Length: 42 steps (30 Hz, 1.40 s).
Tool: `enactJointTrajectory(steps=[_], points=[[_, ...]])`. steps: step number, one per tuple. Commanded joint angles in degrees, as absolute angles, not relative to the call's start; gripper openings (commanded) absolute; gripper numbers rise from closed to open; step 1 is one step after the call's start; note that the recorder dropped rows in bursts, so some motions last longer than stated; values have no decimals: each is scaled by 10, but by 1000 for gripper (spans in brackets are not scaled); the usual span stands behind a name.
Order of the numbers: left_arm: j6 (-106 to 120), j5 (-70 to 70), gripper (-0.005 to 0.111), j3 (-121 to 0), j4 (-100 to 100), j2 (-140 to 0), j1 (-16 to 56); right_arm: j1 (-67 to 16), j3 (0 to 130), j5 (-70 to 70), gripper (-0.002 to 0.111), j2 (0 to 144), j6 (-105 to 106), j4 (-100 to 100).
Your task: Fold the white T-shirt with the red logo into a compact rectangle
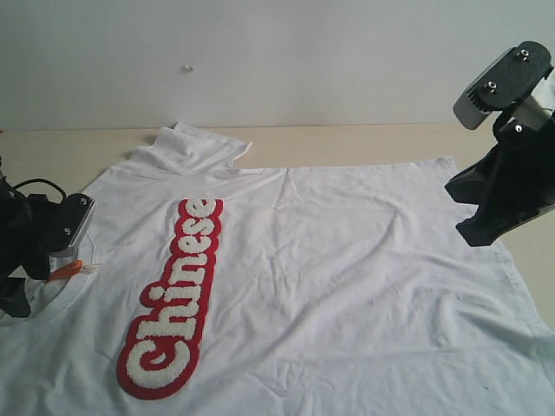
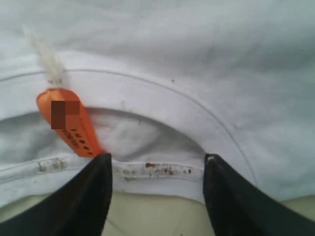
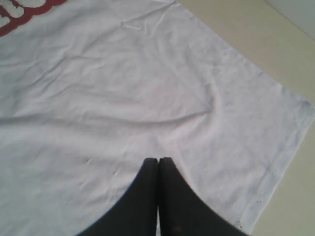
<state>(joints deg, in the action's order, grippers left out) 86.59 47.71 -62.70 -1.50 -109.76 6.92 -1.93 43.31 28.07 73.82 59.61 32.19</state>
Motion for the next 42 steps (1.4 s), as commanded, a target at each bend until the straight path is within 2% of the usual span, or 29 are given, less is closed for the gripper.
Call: enactJointTrajectory(steps=[1, 8, 10, 15, 16, 42], points=[[857, 489, 55, -626, -11, -1097, 71, -20, 438, 277, 0, 740, 599, 327], [831, 477, 58, -625, -13, -1097, 71, -20, 438, 277, 0, 740, 599, 327], [808, 458, 68, -625, -13, -1097, 71, -20, 438, 277, 0, 740, 599, 327], [756, 413, 103, -625, -13, -1097, 71, -20, 438, 277, 0, 740, 599, 325], [756, 413, 106, -625, -13, -1097, 71, -20, 438, 277, 0, 740, 599, 325], [769, 386, 105, -626, -151, -1150, 71, -20, 438, 277, 0, 740, 599, 324]])
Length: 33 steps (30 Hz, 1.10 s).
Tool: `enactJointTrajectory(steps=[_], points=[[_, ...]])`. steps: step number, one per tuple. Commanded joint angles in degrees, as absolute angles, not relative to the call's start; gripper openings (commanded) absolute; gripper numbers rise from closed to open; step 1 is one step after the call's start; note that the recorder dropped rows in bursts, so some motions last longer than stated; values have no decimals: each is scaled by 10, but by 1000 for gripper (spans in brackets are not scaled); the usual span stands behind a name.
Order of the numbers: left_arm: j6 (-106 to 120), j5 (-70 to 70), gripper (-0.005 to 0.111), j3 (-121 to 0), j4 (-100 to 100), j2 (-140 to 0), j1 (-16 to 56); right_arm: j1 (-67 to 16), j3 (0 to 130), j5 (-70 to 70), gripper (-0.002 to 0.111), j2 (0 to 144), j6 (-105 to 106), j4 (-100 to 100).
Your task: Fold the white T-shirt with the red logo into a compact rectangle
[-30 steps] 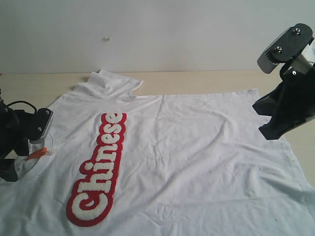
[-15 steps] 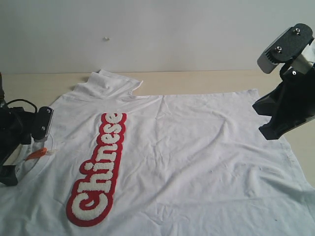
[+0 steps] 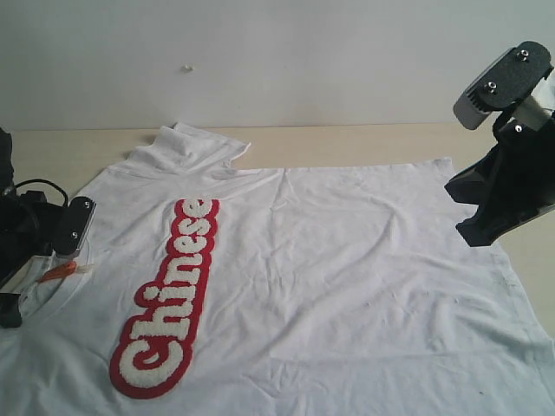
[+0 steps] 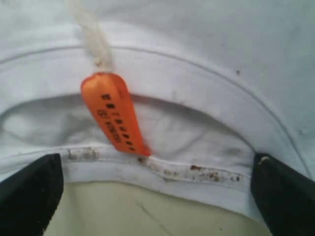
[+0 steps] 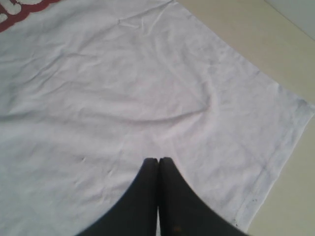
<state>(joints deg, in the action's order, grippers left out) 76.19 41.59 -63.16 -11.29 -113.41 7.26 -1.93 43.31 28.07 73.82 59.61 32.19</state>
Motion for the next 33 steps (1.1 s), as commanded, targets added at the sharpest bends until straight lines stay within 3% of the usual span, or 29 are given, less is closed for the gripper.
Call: enactJointTrajectory(steps=[1, 14, 21, 33], points=[[769, 386, 105, -626, -160, -1150, 71, -20, 438, 277, 0, 740, 599, 324], [840, 393, 105, -632, -131, -1168, 39, -20, 438, 281, 0, 740, 599, 324], [1001, 490, 105, -700, 91, -1168, -9, -20, 438, 280, 0, 740, 599, 324], [978, 493, 105, -702, 10, -1185, -15, -20, 438, 281, 0, 740, 599, 324]])
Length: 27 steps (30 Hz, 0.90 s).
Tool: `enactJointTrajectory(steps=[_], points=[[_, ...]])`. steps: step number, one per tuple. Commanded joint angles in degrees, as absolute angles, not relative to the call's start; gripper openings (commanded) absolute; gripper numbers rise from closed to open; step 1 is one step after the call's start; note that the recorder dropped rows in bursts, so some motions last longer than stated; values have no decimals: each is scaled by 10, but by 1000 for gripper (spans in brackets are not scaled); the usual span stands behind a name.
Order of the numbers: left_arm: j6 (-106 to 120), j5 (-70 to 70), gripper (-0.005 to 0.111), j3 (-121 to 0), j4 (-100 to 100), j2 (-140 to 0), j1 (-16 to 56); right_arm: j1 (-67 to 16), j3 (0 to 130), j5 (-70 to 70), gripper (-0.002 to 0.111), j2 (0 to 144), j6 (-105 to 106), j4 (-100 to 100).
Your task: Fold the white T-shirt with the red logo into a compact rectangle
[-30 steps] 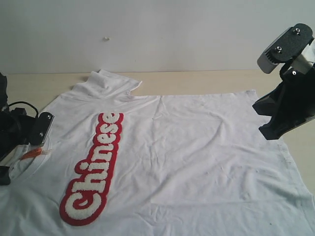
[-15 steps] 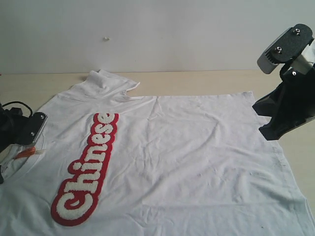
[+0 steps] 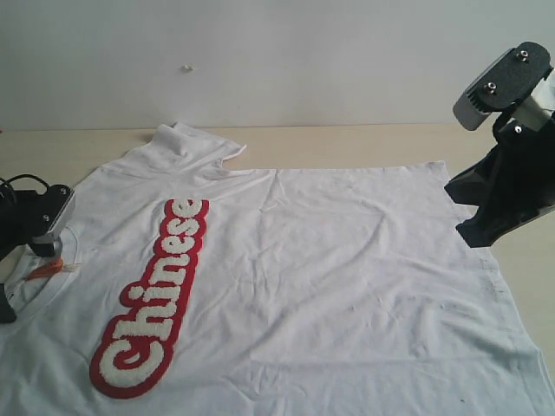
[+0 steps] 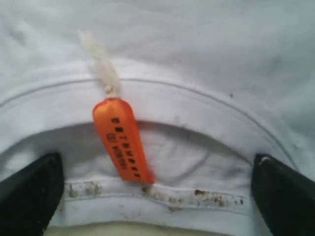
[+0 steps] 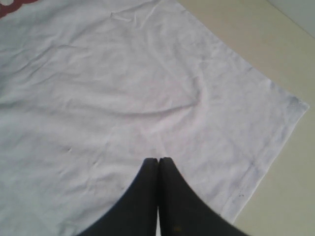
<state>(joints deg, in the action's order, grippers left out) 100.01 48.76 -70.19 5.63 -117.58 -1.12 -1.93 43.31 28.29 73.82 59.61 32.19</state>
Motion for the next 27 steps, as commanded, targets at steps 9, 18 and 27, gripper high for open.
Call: enactJointTrajectory(steps=[9, 18, 27], points=[[977, 494, 105, -702, -8, -1185, -15, -20, 438, 281, 0, 740, 602, 324], [983, 491, 105, -702, -10, -1185, -15, -20, 438, 283, 34, 740, 604, 278], [983, 491, 105, -702, -10, -1185, -15, -20, 438, 263, 91, 739, 599, 345]])
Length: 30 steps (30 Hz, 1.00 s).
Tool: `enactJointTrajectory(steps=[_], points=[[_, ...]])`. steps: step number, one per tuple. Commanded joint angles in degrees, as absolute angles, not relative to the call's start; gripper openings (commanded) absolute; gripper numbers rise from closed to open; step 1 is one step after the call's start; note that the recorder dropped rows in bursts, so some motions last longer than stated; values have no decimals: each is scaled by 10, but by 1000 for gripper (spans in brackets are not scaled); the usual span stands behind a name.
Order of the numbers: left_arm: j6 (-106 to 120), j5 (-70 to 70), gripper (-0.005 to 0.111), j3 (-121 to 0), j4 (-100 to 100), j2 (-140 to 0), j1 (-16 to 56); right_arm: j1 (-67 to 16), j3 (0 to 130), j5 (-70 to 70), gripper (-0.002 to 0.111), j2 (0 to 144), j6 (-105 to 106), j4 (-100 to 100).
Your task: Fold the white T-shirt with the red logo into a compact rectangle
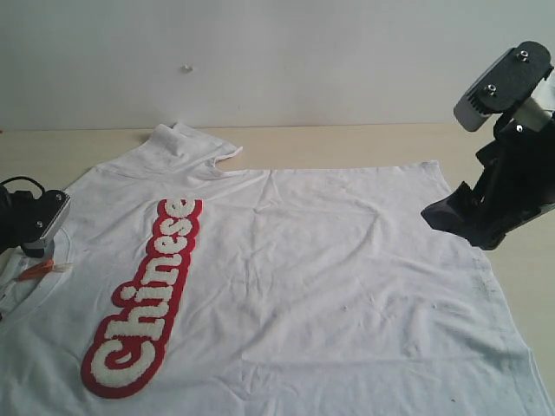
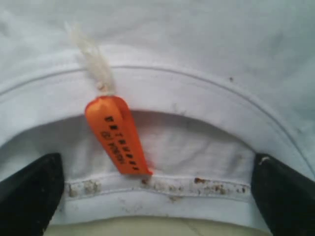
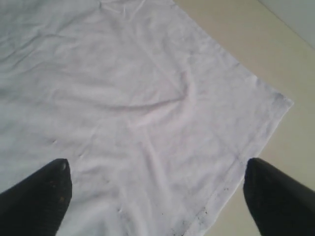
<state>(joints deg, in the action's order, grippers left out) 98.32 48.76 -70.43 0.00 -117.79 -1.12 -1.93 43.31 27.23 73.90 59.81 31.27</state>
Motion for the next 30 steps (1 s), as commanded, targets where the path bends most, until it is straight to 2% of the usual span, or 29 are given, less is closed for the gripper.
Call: enactJointTrajectory(steps=[1, 10, 15, 25, 30], points=[[983, 491, 105, -702, -10, -1185, -15, -20, 438, 267, 91, 739, 599, 343], [983, 491, 105, -702, -10, -1185, -15, -20, 438, 298, 91, 743, 587, 171], [983, 491, 105, -702, -10, -1185, -15, -20, 462, 305, 91, 807, 504, 72], [983, 491, 105, -702, -10, -1185, -15, -15, 602, 464, 91, 955, 555, -40], [983, 491, 105, -702, -10, -1185, -15, 14, 659, 468, 91, 1000, 630, -22]])
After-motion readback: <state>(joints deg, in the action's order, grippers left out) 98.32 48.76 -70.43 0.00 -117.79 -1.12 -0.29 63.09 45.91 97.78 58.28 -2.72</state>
